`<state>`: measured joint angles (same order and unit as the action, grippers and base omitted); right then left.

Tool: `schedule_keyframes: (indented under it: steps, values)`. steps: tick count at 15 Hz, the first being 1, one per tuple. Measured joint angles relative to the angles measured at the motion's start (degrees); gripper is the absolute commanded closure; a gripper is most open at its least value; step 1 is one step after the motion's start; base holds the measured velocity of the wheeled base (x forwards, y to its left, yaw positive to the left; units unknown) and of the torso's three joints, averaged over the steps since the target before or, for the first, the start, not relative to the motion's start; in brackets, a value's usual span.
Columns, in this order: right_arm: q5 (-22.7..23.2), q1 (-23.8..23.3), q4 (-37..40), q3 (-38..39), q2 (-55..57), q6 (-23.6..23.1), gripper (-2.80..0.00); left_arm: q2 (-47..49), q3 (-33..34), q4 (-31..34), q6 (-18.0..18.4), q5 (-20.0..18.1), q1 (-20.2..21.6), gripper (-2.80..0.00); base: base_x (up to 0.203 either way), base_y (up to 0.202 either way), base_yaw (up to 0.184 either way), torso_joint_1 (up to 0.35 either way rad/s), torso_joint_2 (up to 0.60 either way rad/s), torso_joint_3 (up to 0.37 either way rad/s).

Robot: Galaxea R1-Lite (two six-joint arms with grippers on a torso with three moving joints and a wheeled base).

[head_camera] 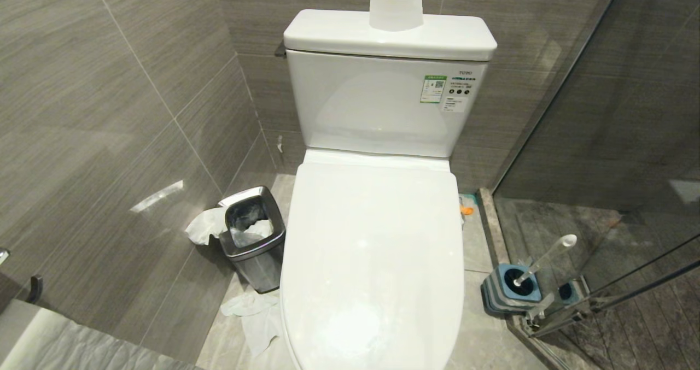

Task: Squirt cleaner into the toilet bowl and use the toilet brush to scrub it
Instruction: Use the left hand to lift the toilet lid slightly

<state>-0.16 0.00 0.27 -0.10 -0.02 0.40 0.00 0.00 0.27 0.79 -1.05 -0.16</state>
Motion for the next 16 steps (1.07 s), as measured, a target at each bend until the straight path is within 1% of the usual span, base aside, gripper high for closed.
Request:
schedule_keyframes:
  steps: [16]
  values:
    - [-0.09,0.00,-0.01,0.02,-0.02,0.01,0.00,0.00,0.00,0.00,-0.02,0.01,0.00,0.00,0.000,0.000,0.000,0.000,0.00,0.000]
